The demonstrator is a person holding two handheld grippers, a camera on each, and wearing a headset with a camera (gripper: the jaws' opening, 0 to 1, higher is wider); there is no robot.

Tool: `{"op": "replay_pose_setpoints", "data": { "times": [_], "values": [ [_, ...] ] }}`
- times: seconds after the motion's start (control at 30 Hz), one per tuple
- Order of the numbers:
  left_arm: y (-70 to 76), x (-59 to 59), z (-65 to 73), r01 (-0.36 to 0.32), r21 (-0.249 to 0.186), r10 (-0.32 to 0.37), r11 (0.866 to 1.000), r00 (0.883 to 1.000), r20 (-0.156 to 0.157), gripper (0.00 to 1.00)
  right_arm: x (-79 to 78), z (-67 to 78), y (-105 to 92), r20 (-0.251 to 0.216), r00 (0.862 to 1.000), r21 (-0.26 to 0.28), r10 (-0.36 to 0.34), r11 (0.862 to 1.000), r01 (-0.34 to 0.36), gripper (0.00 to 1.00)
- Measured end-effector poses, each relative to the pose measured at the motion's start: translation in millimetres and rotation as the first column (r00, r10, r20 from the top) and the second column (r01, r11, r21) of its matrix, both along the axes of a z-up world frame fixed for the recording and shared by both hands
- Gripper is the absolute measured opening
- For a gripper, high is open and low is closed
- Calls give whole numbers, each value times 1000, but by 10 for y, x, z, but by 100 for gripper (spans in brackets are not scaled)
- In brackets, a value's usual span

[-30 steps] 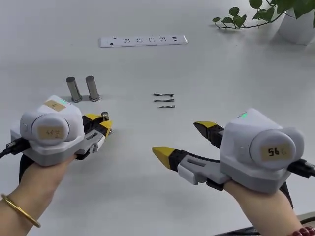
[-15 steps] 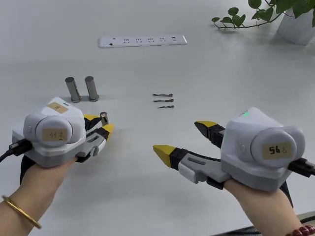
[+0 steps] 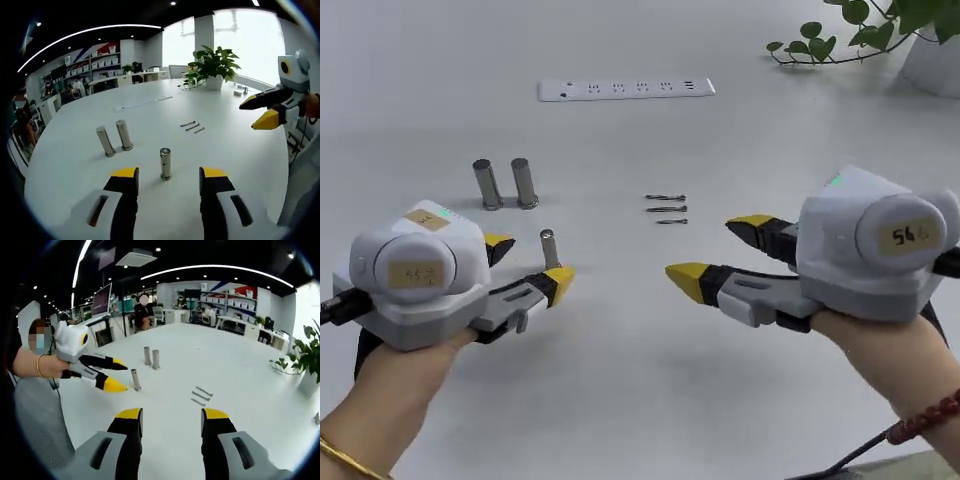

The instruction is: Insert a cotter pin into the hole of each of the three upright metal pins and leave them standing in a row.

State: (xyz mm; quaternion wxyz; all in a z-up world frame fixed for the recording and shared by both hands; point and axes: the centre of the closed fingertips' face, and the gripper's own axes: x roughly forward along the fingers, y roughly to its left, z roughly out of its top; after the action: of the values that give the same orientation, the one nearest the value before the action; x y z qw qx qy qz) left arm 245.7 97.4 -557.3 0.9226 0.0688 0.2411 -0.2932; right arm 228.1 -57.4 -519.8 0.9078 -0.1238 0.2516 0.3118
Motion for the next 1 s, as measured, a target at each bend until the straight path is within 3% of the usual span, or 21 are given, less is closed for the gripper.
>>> {"op": "replay_pose_setpoints", "data": {
  "times": [0.07, 0.13, 0.4, 0.73, 1.0],
  "values": [
    [9, -46, 6, 3, 7, -3, 1000, 1000, 8, 56, 65, -14, 9, 0, 1000, -24, 26, 999, -26, 39],
    [15, -89, 2, -1, -9, 1, 1000, 1000, -17, 59, 103, -45, 20, -12, 999, -46, 51, 998, -51, 36],
    [33, -180, 95, 10, -14, -10, 1000, 1000, 0, 69, 323, -221, -13, -74, 989, -153, 132, 978, -142, 30],
    [52, -247, 138, 8, -27, -8, 1000, 1000, 6, 82, 493, -440, -42, -171, 967, -229, 187, 947, -223, 24],
    [85, -246, 200, -3, -21, 4, 1000, 1000, 16, 85, 652, -574, -71, -241, 950, -269, 201, 926, -264, 18]
  ]
}}
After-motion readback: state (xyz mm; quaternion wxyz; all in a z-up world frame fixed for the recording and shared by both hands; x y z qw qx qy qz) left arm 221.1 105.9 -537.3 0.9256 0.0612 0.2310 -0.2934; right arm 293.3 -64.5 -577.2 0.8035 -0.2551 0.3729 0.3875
